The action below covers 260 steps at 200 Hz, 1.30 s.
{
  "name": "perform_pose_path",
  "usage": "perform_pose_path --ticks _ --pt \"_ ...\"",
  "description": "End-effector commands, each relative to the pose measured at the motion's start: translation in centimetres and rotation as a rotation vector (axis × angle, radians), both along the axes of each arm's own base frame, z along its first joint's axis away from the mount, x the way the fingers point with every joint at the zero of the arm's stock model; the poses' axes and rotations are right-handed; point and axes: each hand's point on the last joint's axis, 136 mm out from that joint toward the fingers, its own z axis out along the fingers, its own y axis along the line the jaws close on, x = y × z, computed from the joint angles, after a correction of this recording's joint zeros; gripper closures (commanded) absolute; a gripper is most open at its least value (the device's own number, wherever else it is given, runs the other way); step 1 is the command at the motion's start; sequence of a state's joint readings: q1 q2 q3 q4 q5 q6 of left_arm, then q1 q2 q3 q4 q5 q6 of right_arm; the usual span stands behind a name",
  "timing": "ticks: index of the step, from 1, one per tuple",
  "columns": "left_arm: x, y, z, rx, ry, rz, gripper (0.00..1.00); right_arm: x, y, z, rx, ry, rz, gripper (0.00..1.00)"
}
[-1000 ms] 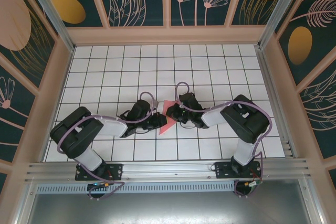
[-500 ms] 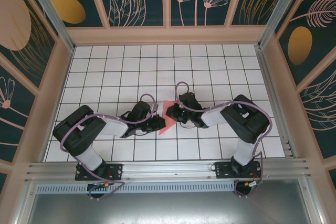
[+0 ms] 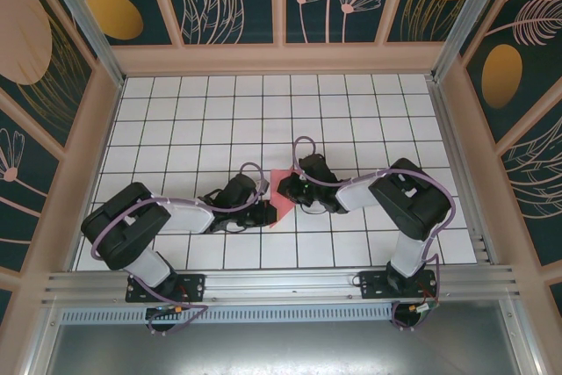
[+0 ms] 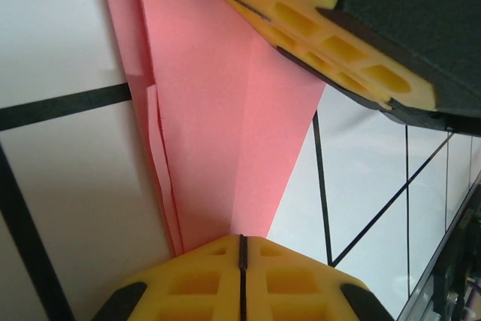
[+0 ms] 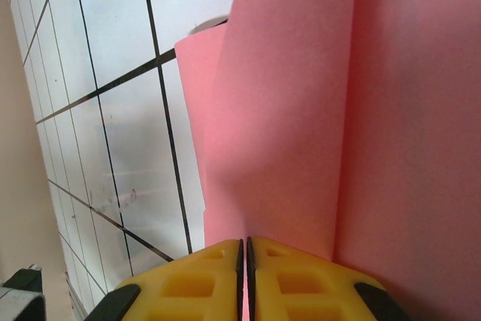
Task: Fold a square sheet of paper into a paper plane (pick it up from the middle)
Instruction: Fourth fold the wing at the center of the table.
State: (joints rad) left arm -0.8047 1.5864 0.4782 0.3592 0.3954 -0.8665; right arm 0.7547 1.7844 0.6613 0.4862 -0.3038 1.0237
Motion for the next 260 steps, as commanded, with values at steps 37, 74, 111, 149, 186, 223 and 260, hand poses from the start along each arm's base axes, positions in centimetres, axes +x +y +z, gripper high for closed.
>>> perform_pose_path --ticks 37,74,111,149,186,223,260 --pt "-8.1 4.8 -5.0 0.234 0.237 -0.109 0.95 -3.2 -3.3 -5.5 -0.201 0.143 -0.002 0.85" --pt "-8.6 5.4 -4.8 0.236 0.237 -0.1 0.95 -3.3 -3.4 -5.6 -0.204 0.143 -0.004 0.85" --pt "-8.9 5.5 -4.1 0.203 0.229 -0.091 0.95 -3.4 -3.6 -5.7 -0.21 0.15 -0.014 0.85" --pt "-8.4 5.4 -1.7 0.141 0.164 -0.071 0.95 -3.6 -4.2 -6.1 -0.216 0.176 -0.058 0.85" --pt "-5.5 5.2 2.1 0.091 0.015 0.032 0.93 -4.0 -5.5 -6.2 -0.201 0.217 -0.177 0.86" --pt "-1.2 4.6 5.8 -0.011 -0.093 0.156 0.91 -4.6 -5.5 -5.5 -0.188 0.228 -0.305 0.86" --pt "1.7 1.2 9.6 -0.184 -0.15 0.159 0.9 -4.8 -5.1 -4.8 -0.175 0.216 -0.357 0.86"
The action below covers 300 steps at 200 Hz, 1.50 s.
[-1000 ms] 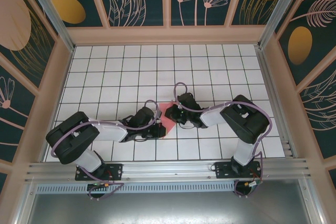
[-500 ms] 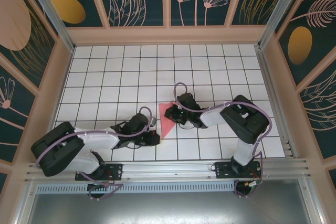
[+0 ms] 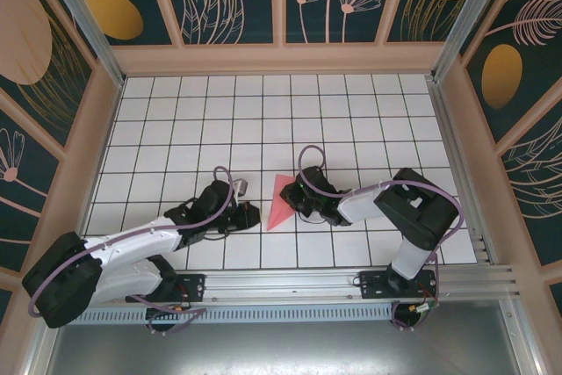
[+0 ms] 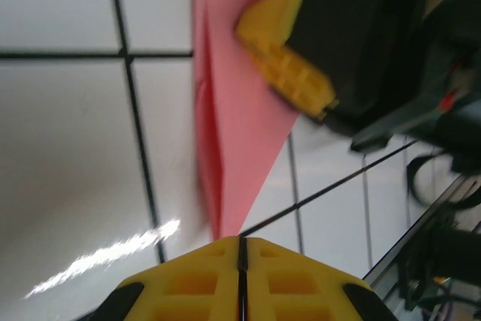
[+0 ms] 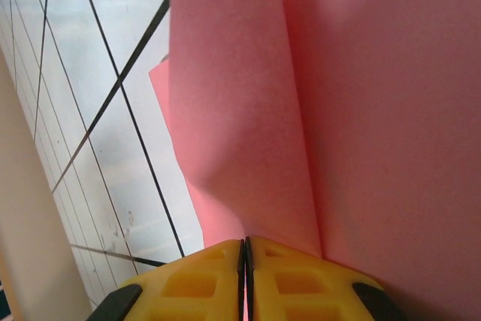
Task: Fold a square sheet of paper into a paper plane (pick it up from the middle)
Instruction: Fourth fold the wing at the center of the table.
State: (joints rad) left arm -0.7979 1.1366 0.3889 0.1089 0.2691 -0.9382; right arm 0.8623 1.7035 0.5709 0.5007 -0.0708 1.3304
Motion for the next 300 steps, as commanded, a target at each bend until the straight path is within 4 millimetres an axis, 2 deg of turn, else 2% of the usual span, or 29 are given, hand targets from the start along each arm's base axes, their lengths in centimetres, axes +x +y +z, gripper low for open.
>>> perform_pose_path --ticks 1,17,32,61,97,129,169,204,220,239,268,300 --pt "2.5 -3.0 3.7 -0.151 -0.07 0.007 0.9 -3.2 -4.0 -4.6 -0.173 0.151 -0.083 0.86" --pt "2.7 -4.7 3.7 -0.196 -0.048 -0.037 0.89 -3.1 -3.9 -4.5 -0.17 0.149 -0.08 0.85" --pt "3.0 -5.3 2.1 -0.17 -0.004 -0.041 0.91 -3.1 -3.4 -4.5 -0.16 0.148 -0.059 0.85" --pt "3.6 -5.1 -0.2 -0.114 0.032 -0.012 0.92 -3.1 -2.9 -4.7 -0.166 0.154 -0.03 0.85" --pt "3.4 -4.7 -3.8 -0.024 0.092 -0.009 0.93 -3.0 -2.9 -4.5 -0.164 0.144 -0.02 0.85" --pt "2.1 -2.8 -7.3 0.095 0.16 0.003 0.95 -2.5 -2.6 -3.7 -0.158 0.114 0.007 0.85" --pt "-0.2 0.5 -10.1 0.194 0.209 0.024 0.97 0.0 -2.1 -0.9 -0.184 -0.01 0.134 0.84" --pt "-0.8 1.4 -11.0 0.222 0.223 0.034 0.99 1.7 -2.2 3.6 -0.175 -0.179 0.234 0.82" --pt "-0.7 1.3 -10.8 0.217 0.213 0.033 1.0 1.4 -1.6 5.2 -0.143 -0.237 0.301 0.83" --pt "-0.4 1.2 -10.7 0.222 0.203 0.031 1.0 0.3 -0.5 6.1 -0.079 -0.259 0.368 0.85" --pt "-0.2 0.9 -10.6 0.227 0.198 0.022 1.0 -0.6 0.8 4.9 -0.051 -0.22 0.411 0.89" --pt "-0.3 1.1 -11.0 0.238 0.206 0.023 1.0 -0.5 1.8 3.2 -0.045 -0.187 0.443 0.92"
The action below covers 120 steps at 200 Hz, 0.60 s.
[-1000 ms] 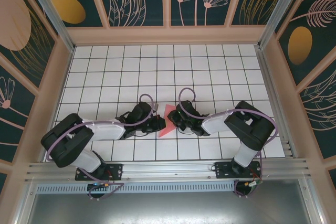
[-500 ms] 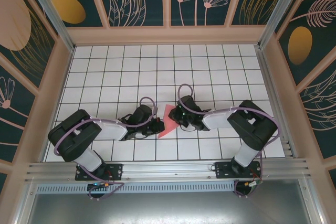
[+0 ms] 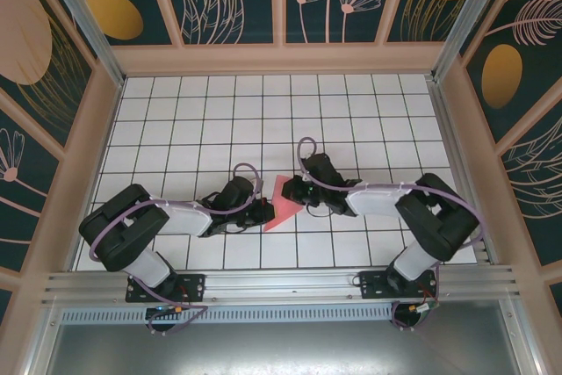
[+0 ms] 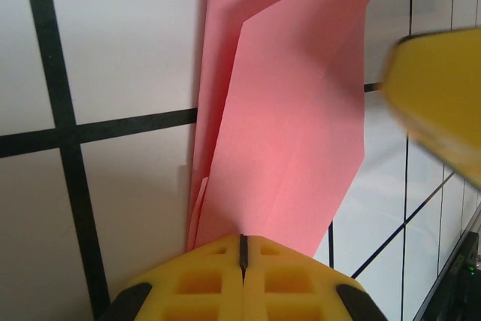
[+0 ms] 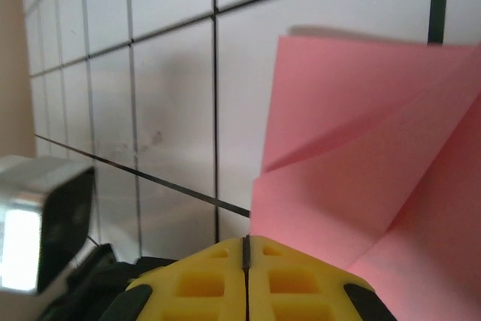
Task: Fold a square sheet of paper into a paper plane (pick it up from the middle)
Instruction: Fourth fold the wing at the center of the table.
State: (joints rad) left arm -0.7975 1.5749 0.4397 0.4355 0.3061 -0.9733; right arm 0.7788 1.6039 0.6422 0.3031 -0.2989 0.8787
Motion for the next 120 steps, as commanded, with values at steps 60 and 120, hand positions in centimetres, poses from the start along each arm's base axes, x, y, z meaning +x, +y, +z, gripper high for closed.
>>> perform_pose_path --ticks 60,120 --pt "-3.5 6.2 -6.4 0.306 0.136 0.021 1.0 3.1 -3.1 -4.8 -0.16 0.037 -0.076 0.92" --pt "-4.0 7.0 -6.7 0.319 0.141 0.03 1.0 7.3 -8.4 -6.5 -0.218 0.061 -0.207 0.91"
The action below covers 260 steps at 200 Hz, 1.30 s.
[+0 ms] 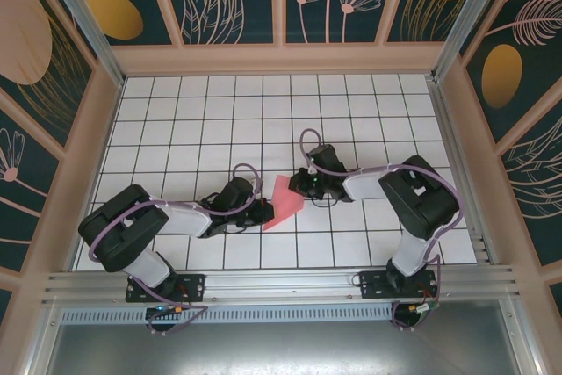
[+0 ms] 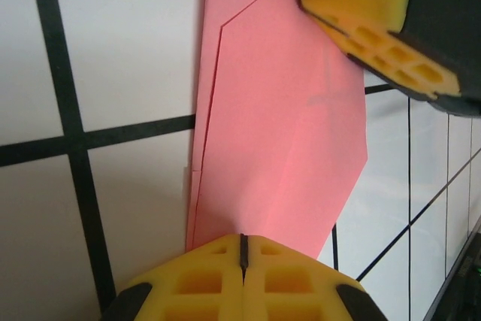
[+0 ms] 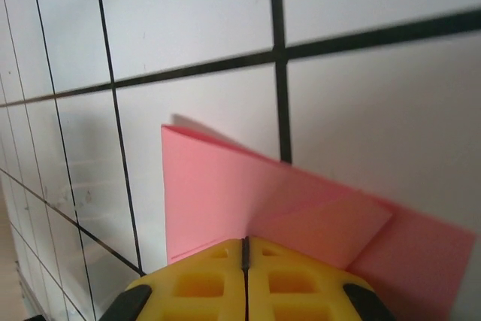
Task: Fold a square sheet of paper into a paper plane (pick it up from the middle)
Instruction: Fourth fold the wing at the center of the table.
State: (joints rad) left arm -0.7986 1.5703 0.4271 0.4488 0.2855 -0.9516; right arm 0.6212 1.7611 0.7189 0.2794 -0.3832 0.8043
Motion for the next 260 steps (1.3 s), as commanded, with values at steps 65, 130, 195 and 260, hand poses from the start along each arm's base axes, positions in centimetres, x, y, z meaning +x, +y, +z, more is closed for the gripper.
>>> perform_pose_path --ticks 65,130,195,260 --pt "-4.1 6.5 -6.5 0.303 0.165 0.028 1.0 6.0 -6.5 -0.5 -0.121 -0.068 -0.137 0.9" --pt "-4.0 6.1 -6.2 0.284 0.156 0.016 1.0 3.4 -2.6 7.0 0.046 -0.193 -0.043 0.9" --pt "-3.7 5.5 -5.8 0.264 0.145 0.008 1.0 -1.5 1.9 3.0 0.081 -0.06 0.053 0.92" --pt "-3.7 5.5 -5.8 0.266 0.146 0.007 1.0 -2.8 1.3 0.7 0.045 -0.007 0.052 0.93"
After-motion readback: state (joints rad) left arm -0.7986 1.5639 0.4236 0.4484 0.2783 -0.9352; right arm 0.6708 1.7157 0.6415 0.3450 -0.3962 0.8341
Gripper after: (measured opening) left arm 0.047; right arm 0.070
